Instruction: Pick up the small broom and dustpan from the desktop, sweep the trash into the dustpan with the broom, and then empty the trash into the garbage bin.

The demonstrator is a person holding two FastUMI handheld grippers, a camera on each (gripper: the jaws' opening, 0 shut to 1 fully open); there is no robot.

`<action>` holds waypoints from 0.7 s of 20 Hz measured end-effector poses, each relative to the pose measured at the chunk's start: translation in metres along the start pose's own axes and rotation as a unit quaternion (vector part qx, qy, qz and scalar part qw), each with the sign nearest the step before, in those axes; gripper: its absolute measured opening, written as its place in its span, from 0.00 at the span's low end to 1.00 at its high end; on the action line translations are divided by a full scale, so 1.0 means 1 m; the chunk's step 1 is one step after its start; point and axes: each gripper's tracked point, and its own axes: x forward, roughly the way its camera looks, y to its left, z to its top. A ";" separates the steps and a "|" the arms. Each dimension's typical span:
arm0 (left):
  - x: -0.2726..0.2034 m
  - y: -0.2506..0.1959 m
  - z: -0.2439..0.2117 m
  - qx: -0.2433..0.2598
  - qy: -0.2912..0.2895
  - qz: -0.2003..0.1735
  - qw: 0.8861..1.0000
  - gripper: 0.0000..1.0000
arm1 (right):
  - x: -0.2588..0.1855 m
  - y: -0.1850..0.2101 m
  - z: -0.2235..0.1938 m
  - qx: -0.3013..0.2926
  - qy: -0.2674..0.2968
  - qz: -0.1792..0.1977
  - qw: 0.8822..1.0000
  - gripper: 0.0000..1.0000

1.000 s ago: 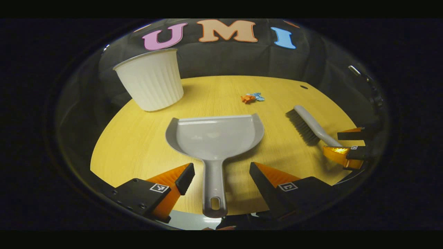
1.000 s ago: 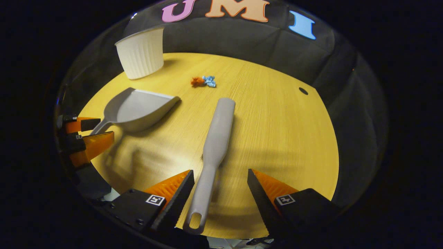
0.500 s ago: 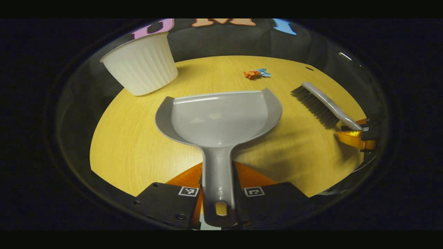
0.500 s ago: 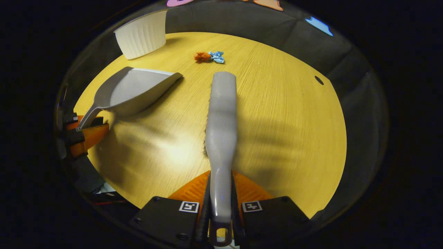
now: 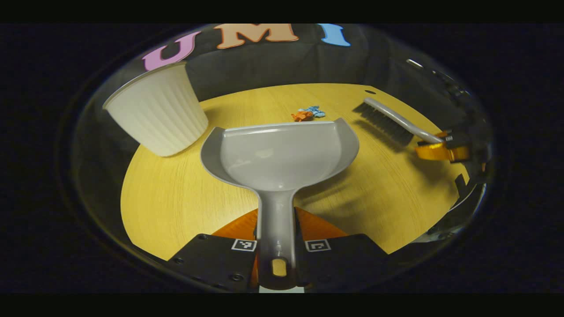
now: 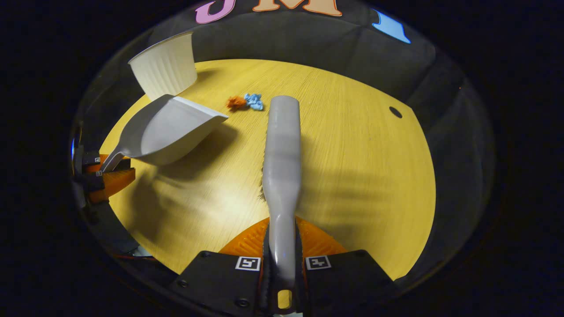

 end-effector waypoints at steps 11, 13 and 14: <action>0.039 0.002 -0.011 0.027 0.041 -0.027 0.998 0.27 | 0.057 -0.010 0.125 -0.182 0.042 -0.039 0.982 0.19; 0.039 0.003 -0.011 0.034 0.039 -0.028 0.998 0.28 | 0.057 0.001 0.131 -0.235 0.060 -0.023 0.970 0.23; 0.039 0.002 -0.010 0.035 0.042 -0.029 0.998 0.25 | 0.057 0.008 0.133 -0.261 0.061 -0.015 0.963 0.23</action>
